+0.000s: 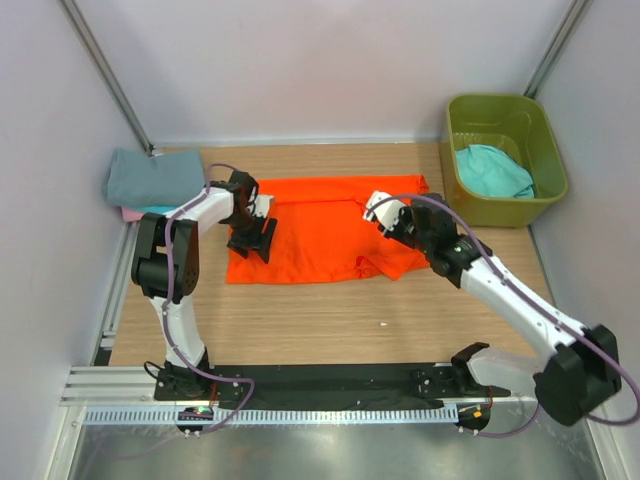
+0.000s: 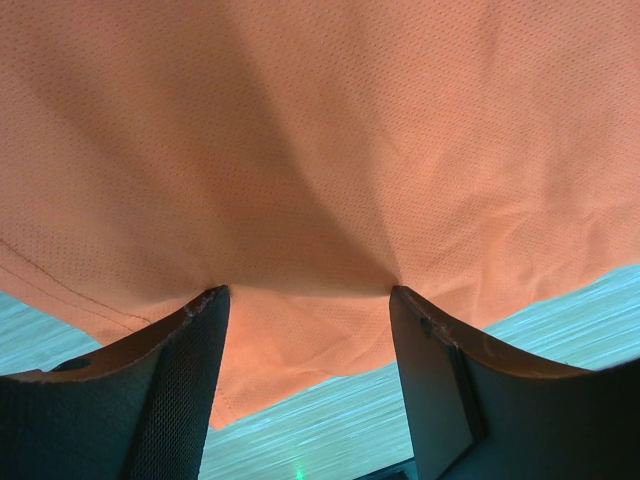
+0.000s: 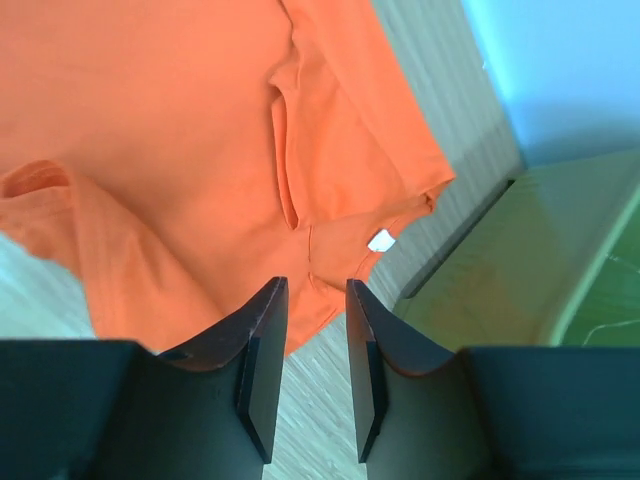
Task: Fold and stack the t-shirts
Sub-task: Fold the tshirt
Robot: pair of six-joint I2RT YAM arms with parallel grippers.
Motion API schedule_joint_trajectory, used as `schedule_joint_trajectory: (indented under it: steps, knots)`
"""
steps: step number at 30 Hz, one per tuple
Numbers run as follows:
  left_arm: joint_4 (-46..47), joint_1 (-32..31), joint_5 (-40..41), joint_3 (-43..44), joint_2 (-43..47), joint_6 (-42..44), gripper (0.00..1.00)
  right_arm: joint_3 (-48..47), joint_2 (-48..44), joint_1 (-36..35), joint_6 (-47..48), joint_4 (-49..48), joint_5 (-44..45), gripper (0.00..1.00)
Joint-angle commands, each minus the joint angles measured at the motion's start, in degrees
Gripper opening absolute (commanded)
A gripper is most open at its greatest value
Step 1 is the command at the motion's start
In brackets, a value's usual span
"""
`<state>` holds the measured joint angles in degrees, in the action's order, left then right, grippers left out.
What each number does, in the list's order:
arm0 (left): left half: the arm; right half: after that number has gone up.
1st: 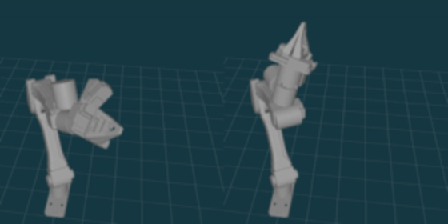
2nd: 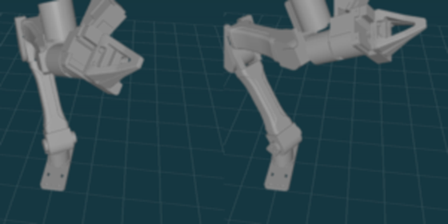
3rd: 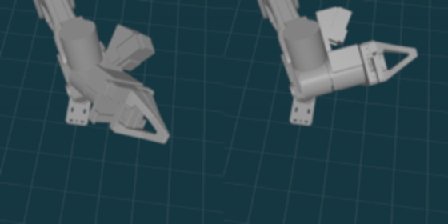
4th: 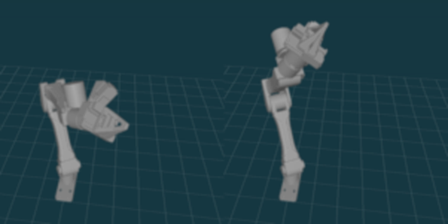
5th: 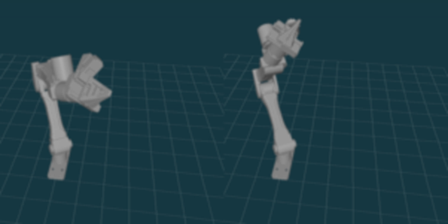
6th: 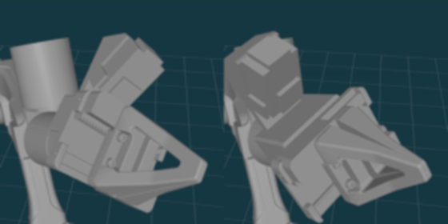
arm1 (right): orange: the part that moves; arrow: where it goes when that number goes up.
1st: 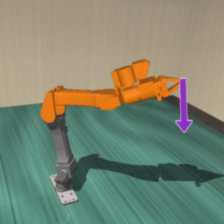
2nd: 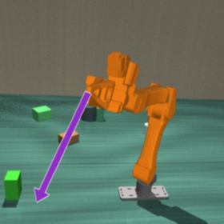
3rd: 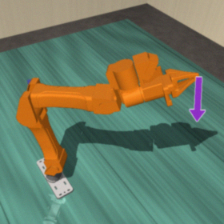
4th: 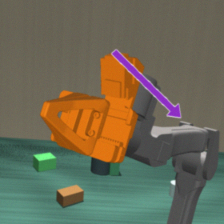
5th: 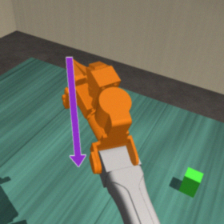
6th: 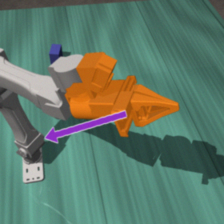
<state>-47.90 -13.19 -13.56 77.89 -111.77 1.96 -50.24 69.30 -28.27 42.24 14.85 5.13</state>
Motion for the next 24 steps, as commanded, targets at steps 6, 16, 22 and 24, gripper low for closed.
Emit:
schedule_joint_trajectory:
  steps: [6,16,22,24]
  knots:
    - [1.5,-0.8,-0.9,-0.4,1.0,0.2,0.67,8.5,-10.1,-0.1,2.8,15.5,-15.0,0.31]
    - [1.7,-0.8,0.2,-0.5,0.6,0.6,0.67,15.0,-8.3,-0.1,4.5,7.7,-17.3,0.26]
    - [1.7,-0.9,0.6,-0.5,0.2,0.8,0.67,14.1,-3.9,-0.2,5.0,5.4,-17.6,0.29]
    - [1.6,-0.9,0.8,-0.6,0.2,0.8,0.67,14.0,-2.4,0.0,5.4,5.2,-17.9,0.30]
